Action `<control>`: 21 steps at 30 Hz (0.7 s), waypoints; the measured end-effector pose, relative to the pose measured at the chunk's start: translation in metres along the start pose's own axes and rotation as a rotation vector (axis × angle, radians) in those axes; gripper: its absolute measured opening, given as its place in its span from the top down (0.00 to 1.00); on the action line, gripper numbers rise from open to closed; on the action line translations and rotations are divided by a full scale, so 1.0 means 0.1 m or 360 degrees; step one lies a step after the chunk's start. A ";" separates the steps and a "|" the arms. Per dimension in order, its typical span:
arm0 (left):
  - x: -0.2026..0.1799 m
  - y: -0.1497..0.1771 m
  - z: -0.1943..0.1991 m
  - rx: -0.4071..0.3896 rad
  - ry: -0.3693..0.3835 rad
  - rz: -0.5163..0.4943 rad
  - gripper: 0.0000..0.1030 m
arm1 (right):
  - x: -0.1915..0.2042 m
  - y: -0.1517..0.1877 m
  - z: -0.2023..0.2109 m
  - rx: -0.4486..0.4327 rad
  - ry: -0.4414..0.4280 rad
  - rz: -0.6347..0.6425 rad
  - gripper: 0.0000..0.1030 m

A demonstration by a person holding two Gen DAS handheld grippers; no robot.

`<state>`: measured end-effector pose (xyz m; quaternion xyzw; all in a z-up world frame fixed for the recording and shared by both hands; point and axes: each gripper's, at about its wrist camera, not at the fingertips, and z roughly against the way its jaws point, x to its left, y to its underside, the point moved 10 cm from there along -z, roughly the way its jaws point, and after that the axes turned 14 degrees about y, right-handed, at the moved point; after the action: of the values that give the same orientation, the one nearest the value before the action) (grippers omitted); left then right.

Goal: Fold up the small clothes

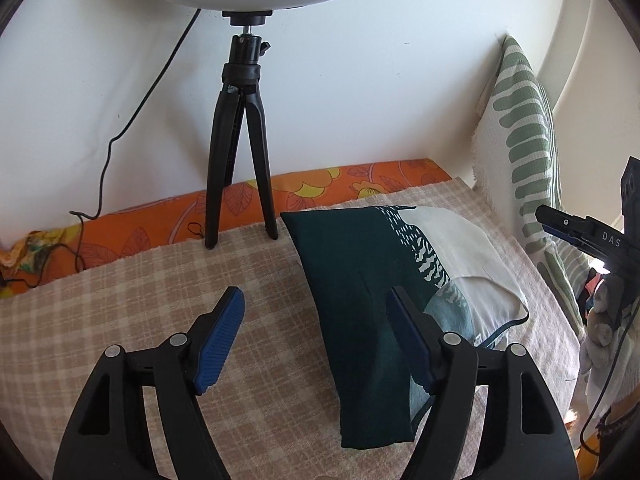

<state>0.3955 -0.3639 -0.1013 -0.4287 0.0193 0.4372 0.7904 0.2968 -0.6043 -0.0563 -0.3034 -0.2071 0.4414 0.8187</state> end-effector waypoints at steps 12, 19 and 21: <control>-0.19 0.18 1.07 -0.0169 -0.0037 -0.0054 0.29 | 0.38 0.11 0.97 -0.0172 0.0184 0.0139 0.20; -0.30 0.35 1.68 -0.0277 -0.0047 -0.0090 0.29 | 0.64 0.30 1.53 -0.0327 0.0265 0.0187 0.08; -0.33 0.43 1.85 -0.0310 -0.0062 -0.0111 0.25 | 0.71 0.41 1.67 -0.0344 0.0268 0.0198 0.08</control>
<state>0.2810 -0.2466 0.0006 -0.4953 -0.0536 0.4176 0.7599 0.2085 -0.4740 0.0429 -0.4379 -0.1647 0.4395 0.7668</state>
